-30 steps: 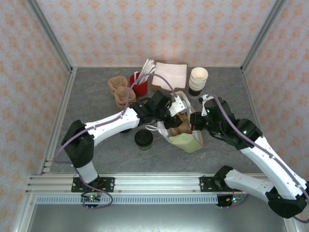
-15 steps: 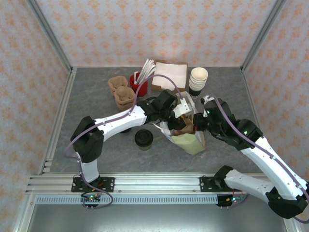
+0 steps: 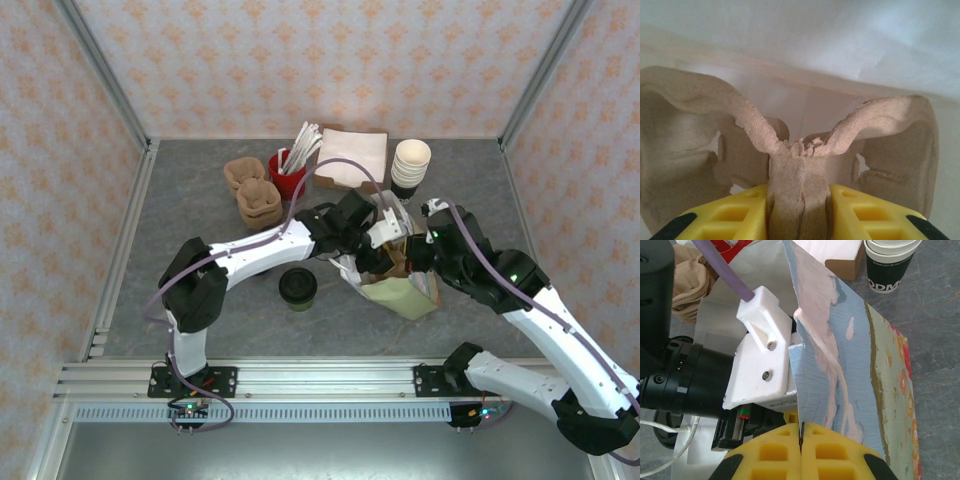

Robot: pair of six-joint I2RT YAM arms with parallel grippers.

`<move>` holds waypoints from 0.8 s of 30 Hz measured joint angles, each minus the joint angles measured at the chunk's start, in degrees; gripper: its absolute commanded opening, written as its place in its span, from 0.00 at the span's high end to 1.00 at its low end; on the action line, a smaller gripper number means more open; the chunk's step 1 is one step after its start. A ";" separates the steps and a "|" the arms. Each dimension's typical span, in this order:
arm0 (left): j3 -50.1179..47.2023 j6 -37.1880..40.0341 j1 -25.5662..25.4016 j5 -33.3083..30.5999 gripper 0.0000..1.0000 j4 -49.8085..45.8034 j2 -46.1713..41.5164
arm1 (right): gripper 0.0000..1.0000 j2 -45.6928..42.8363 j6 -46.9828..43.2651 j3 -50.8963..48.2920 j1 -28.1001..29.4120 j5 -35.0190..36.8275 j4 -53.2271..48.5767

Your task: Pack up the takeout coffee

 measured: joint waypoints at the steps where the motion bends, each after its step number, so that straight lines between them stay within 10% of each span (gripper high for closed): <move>1: 0.17 -0.07 -0.09 0.26 0.66 0.20 0.48 | 1.00 -0.17 0.00 -0.11 0.00 0.31 -0.17; 24: 3.06 -1.40 -1.97 -0.07 0.28 0.61 5.07 | 1.00 -3.78 0.04 -1.92 -0.63 0.81 -0.13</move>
